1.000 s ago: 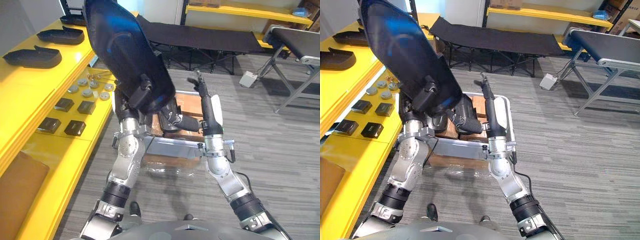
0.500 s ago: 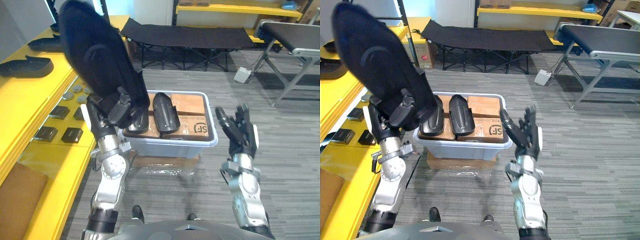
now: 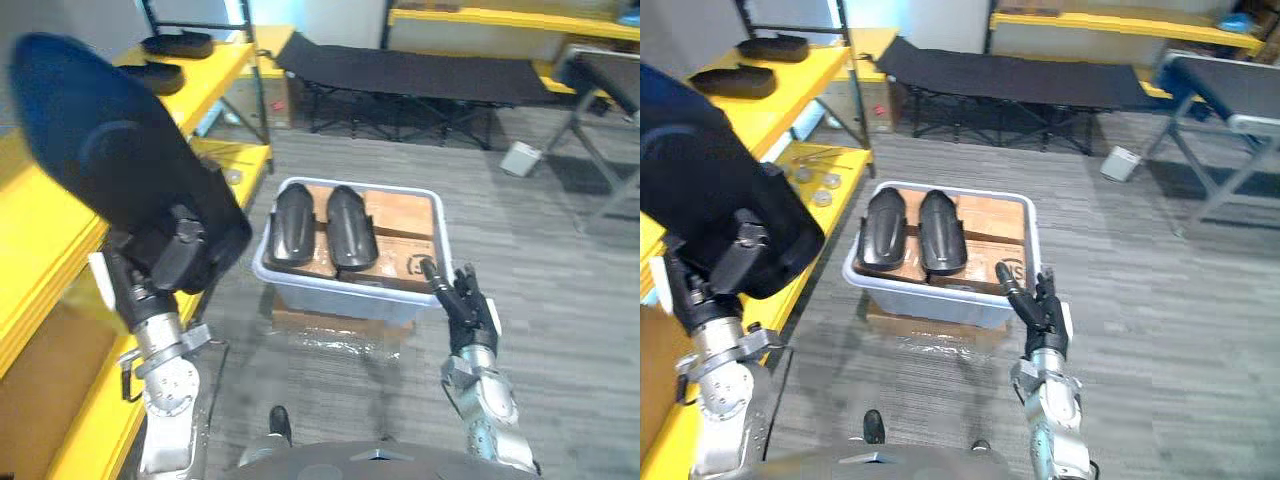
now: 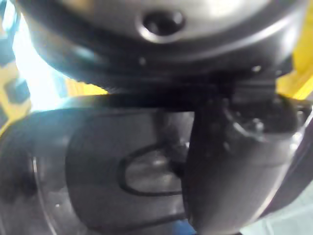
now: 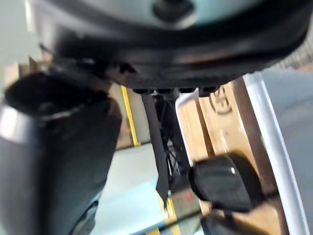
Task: Walk over and take three plastic housings, then place them on the shelf
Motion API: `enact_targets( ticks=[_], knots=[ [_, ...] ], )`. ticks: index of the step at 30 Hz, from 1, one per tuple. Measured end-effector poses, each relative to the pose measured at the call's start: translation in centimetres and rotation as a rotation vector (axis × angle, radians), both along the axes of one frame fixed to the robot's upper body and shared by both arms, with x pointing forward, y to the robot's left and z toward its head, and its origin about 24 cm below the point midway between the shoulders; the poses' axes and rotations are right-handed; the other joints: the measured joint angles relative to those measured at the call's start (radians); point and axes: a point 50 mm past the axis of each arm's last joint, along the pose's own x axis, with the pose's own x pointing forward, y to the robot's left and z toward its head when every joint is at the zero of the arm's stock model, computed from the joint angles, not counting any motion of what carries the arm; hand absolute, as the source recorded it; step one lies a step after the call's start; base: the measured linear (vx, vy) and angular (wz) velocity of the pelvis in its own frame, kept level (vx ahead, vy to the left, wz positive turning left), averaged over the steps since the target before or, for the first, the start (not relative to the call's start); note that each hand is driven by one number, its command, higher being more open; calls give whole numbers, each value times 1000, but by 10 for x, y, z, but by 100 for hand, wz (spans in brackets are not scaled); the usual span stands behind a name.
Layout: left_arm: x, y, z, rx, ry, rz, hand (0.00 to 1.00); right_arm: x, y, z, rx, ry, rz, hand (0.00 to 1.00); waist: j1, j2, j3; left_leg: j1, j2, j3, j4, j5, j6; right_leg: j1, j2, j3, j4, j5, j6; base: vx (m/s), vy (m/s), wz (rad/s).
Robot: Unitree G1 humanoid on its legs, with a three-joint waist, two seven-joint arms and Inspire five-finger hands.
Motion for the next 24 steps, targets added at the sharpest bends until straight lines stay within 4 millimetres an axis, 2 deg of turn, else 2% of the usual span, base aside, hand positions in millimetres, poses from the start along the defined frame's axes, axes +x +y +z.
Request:
enact_targets(
  ticks=[1,4,7,9,11,14,18,20,21,22,24],
  knots=[
    [-1,1,0,0,0,9,0,1,1,0,0,-1,6,100,4,1,0,-1,0,-8,0,1,-1,3,0,-7,0,-2,0,31,-31,75],
    [-19,16,-8,-10,45,111,0,21,21,7,-13,-45,120,100,59,1,-1,-2,-8,-82,1,10,-3,42,3,-74,12,-27,2,15,-34,67],
    [-38,25,-18,-27,111,176,0,36,29,18,-43,-95,194,100,103,0,-2,-8,-22,-127,0,16,3,72,-1,-142,27,-53,3,-7,-10,63],
    [-45,28,-21,-43,128,187,0,41,31,23,-44,-115,207,100,110,-2,-2,-26,-25,-112,0,14,12,84,-1,-185,34,-61,8,-22,2,84],
    [-43,26,-21,-36,129,133,0,40,27,22,-53,-110,192,100,101,-6,2,-53,-7,-3,4,29,41,109,-5,-288,42,-65,22,-14,24,132],
    [-41,23,-21,-50,110,65,0,40,28,22,-60,-107,191,100,112,-4,18,-57,-20,-5,3,53,46,123,-28,-315,78,-96,26,-8,78,73],
    [-37,18,-19,-82,65,-37,0,42,29,25,-125,-119,210,100,107,8,26,-59,-43,-3,0,51,48,106,-59,-306,116,-120,45,-59,106,14],
    [-29,12,-15,-77,34,-118,0,42,26,28,-127,-130,197,100,94,14,34,-74,-55,-4,1,51,49,73,-79,-272,190,-161,42,-60,101,25],
    [-21,8,-10,-49,10,-182,0,41,23,30,-129,-137,184,100,78,11,51,-78,-60,-17,1,52,50,40,-85,-206,251,-201,35,-65,31,54],
    [-12,4,-5,-22,-13,-254,0,38,18,30,-130,-136,165,100,60,10,60,-87,-75,-48,0,63,64,8,-81,-128,304,-243,26,-79,-16,63],
    [4,-5,1,4,-50,-369,0,28,9,26,-132,-120,129,100,32,15,75,-90,-98,-97,0,78,77,-5,-51,-31,338,-290,12,-54,-57,82]
  ],
)
